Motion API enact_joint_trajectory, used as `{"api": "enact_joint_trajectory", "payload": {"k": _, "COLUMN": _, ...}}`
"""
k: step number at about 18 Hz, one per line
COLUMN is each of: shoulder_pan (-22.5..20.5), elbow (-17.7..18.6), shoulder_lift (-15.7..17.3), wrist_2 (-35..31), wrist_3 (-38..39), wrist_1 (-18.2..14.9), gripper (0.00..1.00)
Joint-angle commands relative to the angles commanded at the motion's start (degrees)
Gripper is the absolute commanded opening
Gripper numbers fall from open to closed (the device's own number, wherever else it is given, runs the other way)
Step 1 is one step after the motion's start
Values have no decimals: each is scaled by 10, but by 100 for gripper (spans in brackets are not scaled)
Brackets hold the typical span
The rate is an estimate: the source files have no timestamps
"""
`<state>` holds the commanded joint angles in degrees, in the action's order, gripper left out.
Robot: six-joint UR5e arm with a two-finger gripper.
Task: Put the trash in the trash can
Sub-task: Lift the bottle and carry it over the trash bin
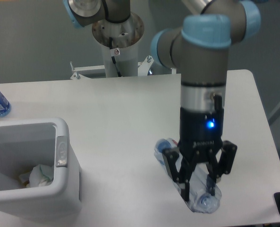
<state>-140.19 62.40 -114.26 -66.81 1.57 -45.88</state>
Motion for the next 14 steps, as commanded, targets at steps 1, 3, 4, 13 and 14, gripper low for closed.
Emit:
{"api": "enact_joint_trajectory", "payload": {"k": 1, "shoulder_pan": 11, "elbow": 0, "shoulder_lift": 5, "wrist_2": 3, "wrist_3": 10, "wrist_1": 0, "gripper": 55}}
{"api": "enact_joint_trajectory", "payload": {"k": 3, "shoulder_pan": 39, "elbow": 2, "shoulder_lift": 18, "wrist_2": 4, "wrist_3": 19, "wrist_1": 0, "gripper": 55}}
{"api": "enact_joint_trajectory", "payload": {"k": 4, "shoulder_pan": 53, "elbow": 3, "shoulder_lift": 23, "wrist_2": 4, "wrist_3": 19, "wrist_1": -1, "gripper": 55}}
{"api": "enact_joint_trajectory", "payload": {"k": 13, "shoulder_pan": 151, "elbow": 15, "shoulder_lift": 27, "wrist_2": 5, "wrist_3": 61, "wrist_1": 0, "gripper": 55}}
{"api": "enact_joint_trajectory", "payload": {"k": 14, "shoulder_pan": 161, "elbow": 17, "shoulder_lift": 26, "wrist_2": 5, "wrist_3": 61, "wrist_1": 0, "gripper": 55}}
